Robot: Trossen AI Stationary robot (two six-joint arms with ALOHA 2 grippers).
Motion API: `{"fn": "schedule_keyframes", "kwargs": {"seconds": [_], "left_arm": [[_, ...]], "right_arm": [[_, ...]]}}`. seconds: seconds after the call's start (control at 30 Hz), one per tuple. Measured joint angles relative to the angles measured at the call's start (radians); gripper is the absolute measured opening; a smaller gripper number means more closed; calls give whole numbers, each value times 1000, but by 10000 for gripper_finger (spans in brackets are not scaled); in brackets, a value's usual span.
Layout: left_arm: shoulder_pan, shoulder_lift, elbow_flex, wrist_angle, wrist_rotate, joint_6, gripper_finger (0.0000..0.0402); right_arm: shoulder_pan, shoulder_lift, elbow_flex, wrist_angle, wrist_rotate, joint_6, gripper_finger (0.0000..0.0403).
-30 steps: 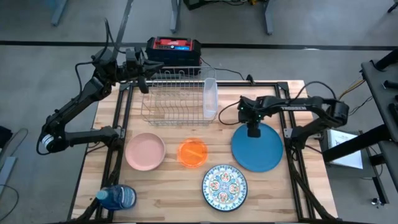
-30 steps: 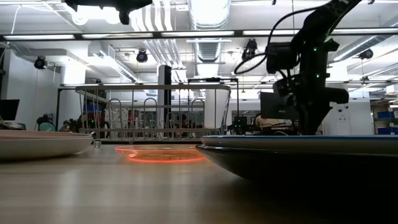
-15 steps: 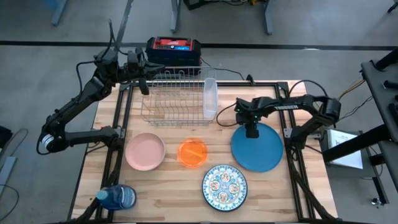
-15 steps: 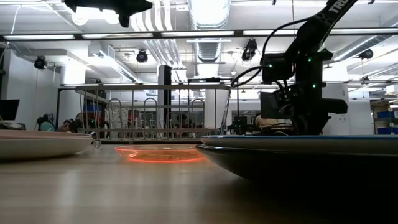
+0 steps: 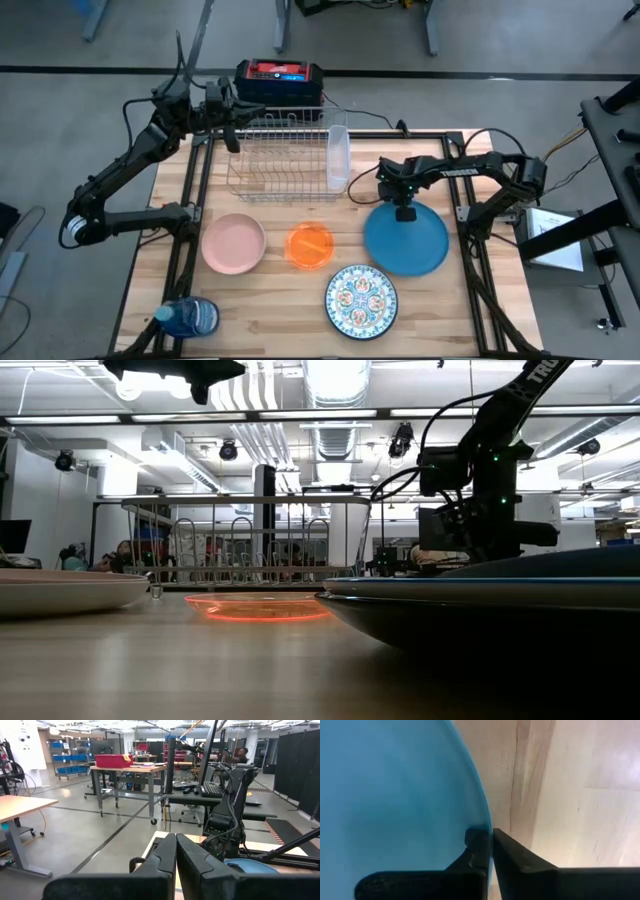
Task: Sort dishes
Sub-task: Put the blue plate in the dishwasher rack
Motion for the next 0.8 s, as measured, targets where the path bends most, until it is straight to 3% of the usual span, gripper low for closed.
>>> {"fn": "schedule_keyframes", "kwargs": {"seconds": [0.2,0.37,0.6,0.8], "left_arm": [[0,0,0,0,0,0,0],[0,0,0,0,0,0,0],[0,0,0,-5,0,-5,0],[0,0,0,-8,0,-27,0]], "right_arm": [[1,-14,-1,-4,11,-17,2],[0,-79,-2,-20,131,-21,1],[1,-249,-2,-18,255,-21,0],[6,-424,-2,-9,276,-17,0]]}}
